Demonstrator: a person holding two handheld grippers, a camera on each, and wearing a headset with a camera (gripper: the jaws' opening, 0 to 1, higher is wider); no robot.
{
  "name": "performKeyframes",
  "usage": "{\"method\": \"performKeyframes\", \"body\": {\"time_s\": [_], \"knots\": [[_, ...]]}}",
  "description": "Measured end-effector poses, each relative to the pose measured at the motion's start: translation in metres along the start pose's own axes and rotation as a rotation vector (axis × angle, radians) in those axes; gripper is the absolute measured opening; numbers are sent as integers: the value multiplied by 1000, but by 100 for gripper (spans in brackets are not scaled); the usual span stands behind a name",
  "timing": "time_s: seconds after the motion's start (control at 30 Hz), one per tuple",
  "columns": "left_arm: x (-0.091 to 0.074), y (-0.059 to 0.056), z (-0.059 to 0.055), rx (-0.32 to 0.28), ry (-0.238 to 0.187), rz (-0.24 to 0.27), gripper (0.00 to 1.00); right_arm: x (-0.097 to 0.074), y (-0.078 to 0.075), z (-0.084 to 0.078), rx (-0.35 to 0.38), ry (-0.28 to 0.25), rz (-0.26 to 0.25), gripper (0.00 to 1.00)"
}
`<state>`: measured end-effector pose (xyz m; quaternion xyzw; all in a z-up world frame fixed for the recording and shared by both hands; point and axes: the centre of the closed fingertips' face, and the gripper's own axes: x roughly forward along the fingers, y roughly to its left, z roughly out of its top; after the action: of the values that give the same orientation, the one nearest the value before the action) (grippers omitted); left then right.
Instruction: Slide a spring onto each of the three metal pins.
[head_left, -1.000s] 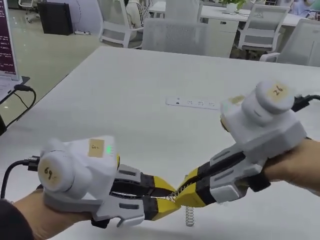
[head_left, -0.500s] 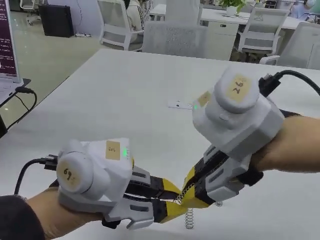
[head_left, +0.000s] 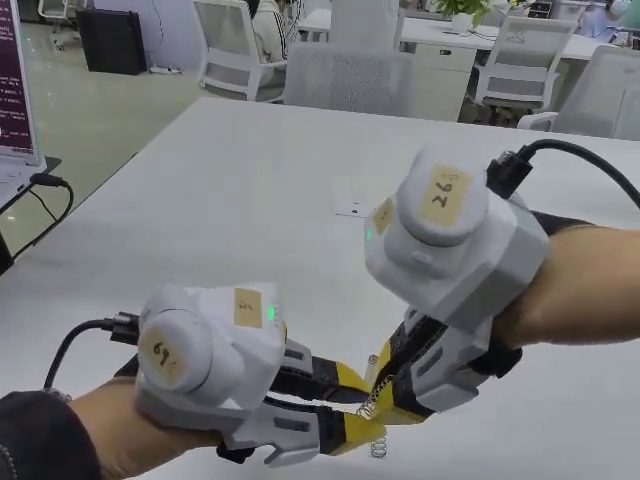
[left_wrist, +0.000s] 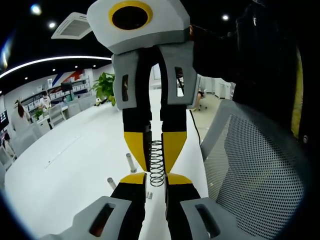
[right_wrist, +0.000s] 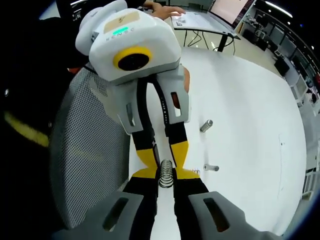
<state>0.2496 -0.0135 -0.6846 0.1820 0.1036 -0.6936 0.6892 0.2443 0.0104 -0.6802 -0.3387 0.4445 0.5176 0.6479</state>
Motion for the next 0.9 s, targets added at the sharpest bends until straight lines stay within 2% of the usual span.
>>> {"method": "performKeyframes", "body": {"time_s": [0.3, 0.73, 0.9], "knots": [[-5, 2, -3, -20, 0, 6, 13, -4, -14, -16, 20, 37, -27, 8], [-12, 6, -6, -56, -9, 23, 23, -24, -45, -41, 89, 58, -99, 8], [-16, 6, -6, -69, -13, 28, 27, -29, -52, -49, 109, 63, -113, 8]]}}
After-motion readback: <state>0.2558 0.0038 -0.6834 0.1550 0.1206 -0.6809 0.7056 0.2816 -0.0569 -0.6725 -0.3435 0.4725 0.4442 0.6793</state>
